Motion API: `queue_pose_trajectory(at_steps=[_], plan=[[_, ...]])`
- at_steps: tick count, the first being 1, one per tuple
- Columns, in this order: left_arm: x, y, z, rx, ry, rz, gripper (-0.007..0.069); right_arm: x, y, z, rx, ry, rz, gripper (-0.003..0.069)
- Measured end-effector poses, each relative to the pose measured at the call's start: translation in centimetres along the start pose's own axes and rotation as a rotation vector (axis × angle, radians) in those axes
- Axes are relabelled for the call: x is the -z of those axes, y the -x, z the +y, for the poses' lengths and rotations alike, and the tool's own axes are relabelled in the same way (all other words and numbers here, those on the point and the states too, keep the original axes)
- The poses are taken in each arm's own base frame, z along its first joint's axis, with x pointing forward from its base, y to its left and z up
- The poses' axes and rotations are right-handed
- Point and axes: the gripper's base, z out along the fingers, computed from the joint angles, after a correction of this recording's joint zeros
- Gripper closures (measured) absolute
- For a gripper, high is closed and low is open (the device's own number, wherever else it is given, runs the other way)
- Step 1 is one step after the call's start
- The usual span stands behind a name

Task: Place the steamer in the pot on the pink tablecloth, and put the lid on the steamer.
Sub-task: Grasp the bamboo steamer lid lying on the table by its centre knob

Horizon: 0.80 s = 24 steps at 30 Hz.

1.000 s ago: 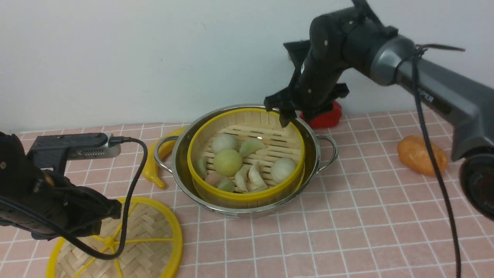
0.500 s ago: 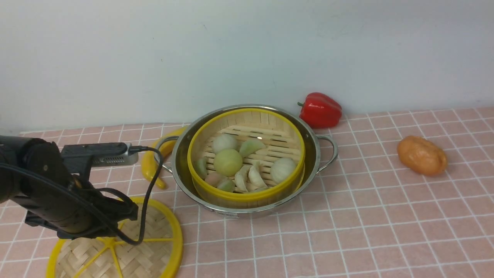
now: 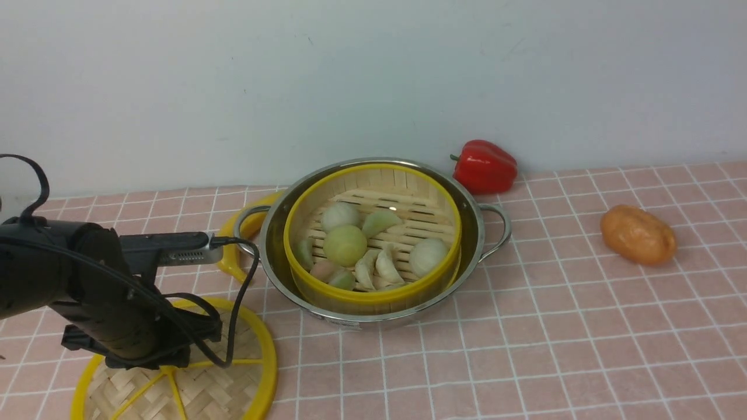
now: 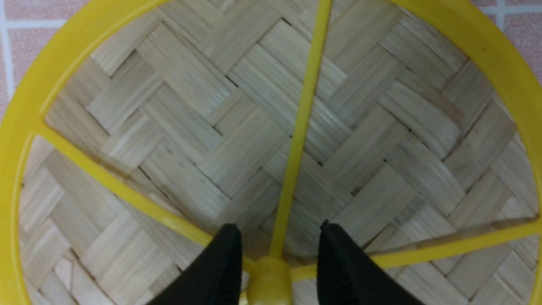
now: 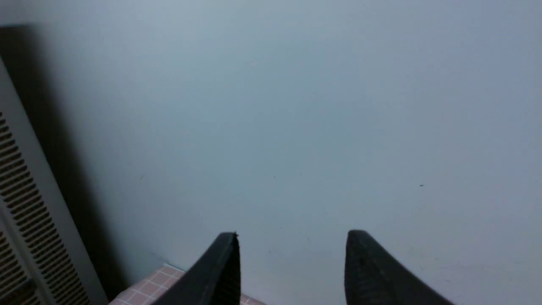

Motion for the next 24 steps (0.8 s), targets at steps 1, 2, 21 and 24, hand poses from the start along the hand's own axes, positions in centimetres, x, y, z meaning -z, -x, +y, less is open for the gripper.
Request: queue_pose_trajectory(at_steps=[1, 2, 21, 24], plan=[[0.0, 0.0, 0.0, 0.007, -0.001, 0.0, 0.0397, 1.6, -0.3, 0.0, 0.005, -0.005, -0.013, 0.0326], [0.0, 0.0, 0.0, 0.016, -0.002, 0.0, 0.0413, 2.4, -0.8, -0.1, 0.011, -0.017, -0.009, 0.0329], [0.1, -0.1, 0.1, 0.028, 0.008, 0.038, 0.0501, 6.2, -6.1, -2.9, 0.035, -0.268, 0.061, 0.0333], [0.1, -0.3, 0.1, 0.03, 0.01, 0.058, 0.0501, 6.2, -6.1, -2.9, 0.035, -0.268, 0.061, 0.0333]])
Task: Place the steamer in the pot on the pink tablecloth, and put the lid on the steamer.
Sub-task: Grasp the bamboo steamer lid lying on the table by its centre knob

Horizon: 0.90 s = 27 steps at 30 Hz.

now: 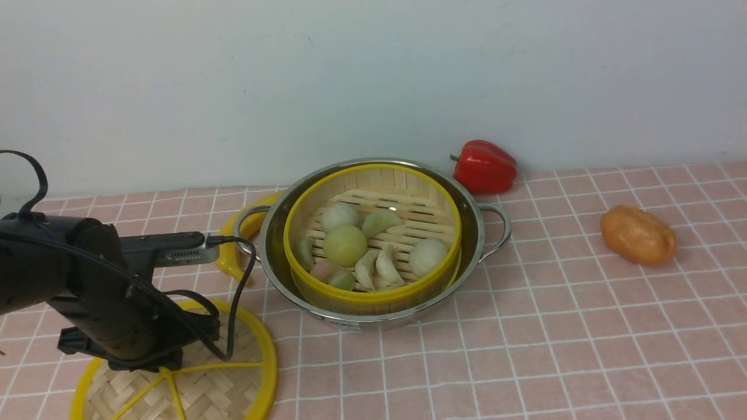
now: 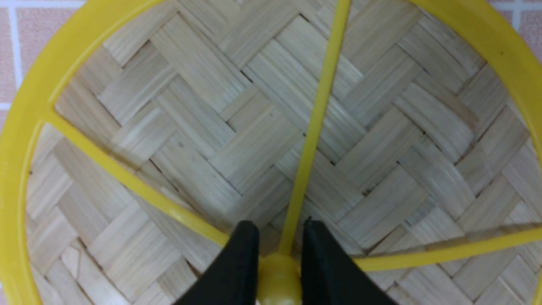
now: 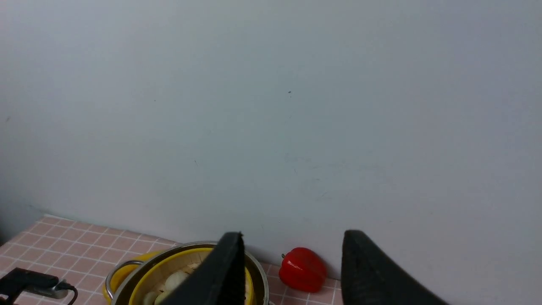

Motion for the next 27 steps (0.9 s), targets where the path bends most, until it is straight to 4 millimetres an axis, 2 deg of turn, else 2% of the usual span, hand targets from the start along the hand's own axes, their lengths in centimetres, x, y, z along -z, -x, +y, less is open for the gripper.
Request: queue_pose_trajectory(at_steps=[7, 17, 27], plan=[[0.1, -0.3, 0.1, -0.001, 0.007, 0.042, 0.0484, 0.0, 0.0, 0.0, -0.001, -0.001, 0.0, 0.0333], [0.0, -1.2, 0.2, 0.002, 0.021, 0.132, 0.0355, 0.0, 0.0, 0.0, -0.004, -0.001, 0.0, 0.0333], [0.0, -1.1, 0.2, 0.002, 0.019, 0.122, 0.0376, 0.0, 0.0, 0.0, -0.007, -0.001, 0.0, 0.0333]])
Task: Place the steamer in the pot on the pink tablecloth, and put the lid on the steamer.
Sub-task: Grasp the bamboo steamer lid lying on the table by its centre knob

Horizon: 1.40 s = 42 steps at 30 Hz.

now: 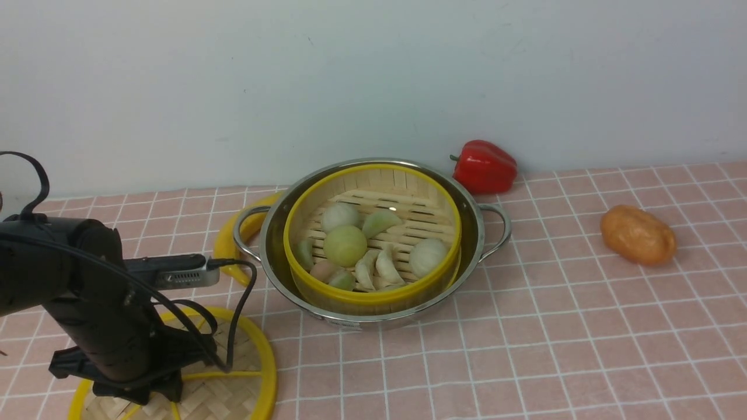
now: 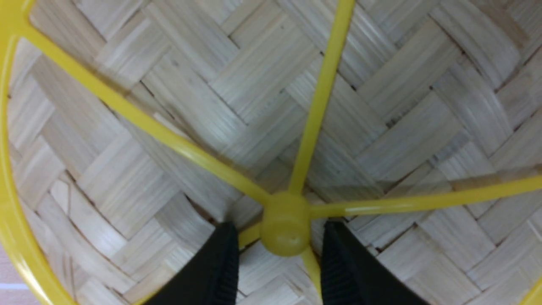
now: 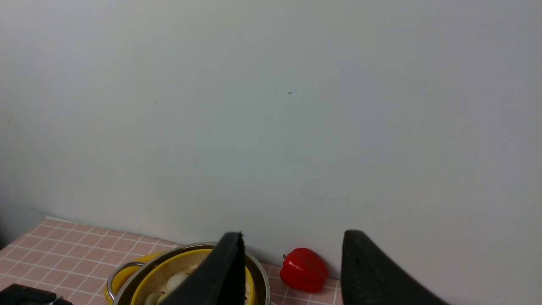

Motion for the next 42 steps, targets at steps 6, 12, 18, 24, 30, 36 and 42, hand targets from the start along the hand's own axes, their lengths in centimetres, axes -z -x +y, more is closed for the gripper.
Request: queue_pose_trajectory(at_steps=[6, 12, 18, 24, 30, 36, 42], plan=[[0.0, 0.06, -0.01, 0.0, -0.001, -0.006, 0.0386, -0.02, -0.01, 0.0, 0.0, 0.0, 0.001, 0.0333], [0.0, 0.07, -0.01, 0.0, -0.001, -0.007, 0.0383, -0.02, -0.01, 0.0, 0.0, 0.0, 0.001, 0.0333], [0.0, 0.1, -0.02, 0.0, -0.002, -0.011, 0.0382, -0.02, -0.01, 0.0, 0.0, 0.0, 0.001, 0.0333], [-0.02, 0.14, -0.09, 0.007, -0.011, -0.017, 0.0382, -0.09, -0.07, 0.0, 0.001, -0.001, 0.004, 0.0333], [-0.06, 0.26, -0.14, 0.009, -0.016, -0.035, 0.0382, -0.19, -0.15, 0.0, 0.001, -0.001, 0.008, 0.0333], [-0.05, 0.43, -0.19, 0.012, -0.022, -0.053, 0.0382, -0.19, -0.15, 0.0, 0.001, -0.001, 0.008, 0.0333], [-0.05, 0.36, -0.19, 0.012, -0.022, -0.046, 0.0382, -0.19, -0.15, 0.0, -0.006, -0.001, 0.008, 0.0333]])
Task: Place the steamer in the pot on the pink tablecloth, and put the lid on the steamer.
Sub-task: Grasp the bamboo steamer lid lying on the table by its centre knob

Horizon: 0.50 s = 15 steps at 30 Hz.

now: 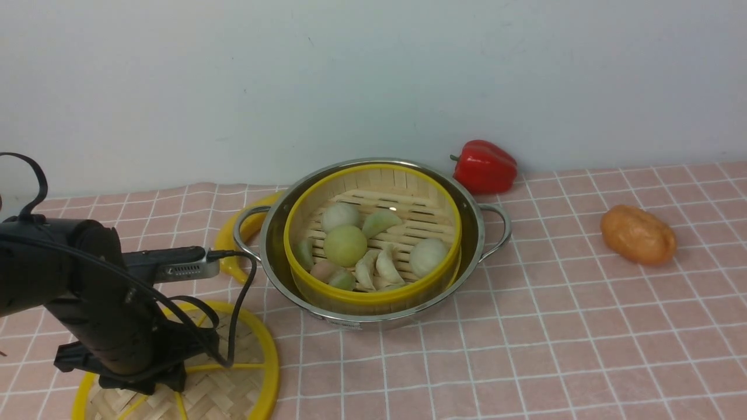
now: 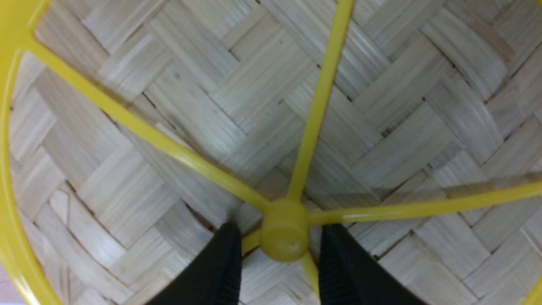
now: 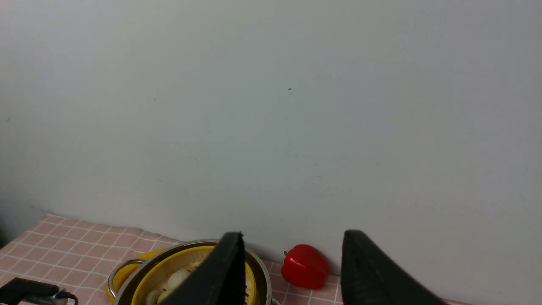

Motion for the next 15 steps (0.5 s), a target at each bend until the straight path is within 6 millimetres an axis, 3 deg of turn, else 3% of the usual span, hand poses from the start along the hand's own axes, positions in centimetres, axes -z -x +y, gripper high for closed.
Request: queue_pose_trajectory(at_steps=[7, 15], plan=[[0.2, -0.1, 0.0, -0.002, 0.001, 0.012, 0.0382, 0.0, 0.0, 0.0, -0.001, 0.0, 0.0, 0.0334], [2.2, -0.3, 0.0, 0.003, -0.016, -0.055, 0.0382, 0.0, 0.0, 0.0, -0.003, 0.0, 0.0, 0.0334]])
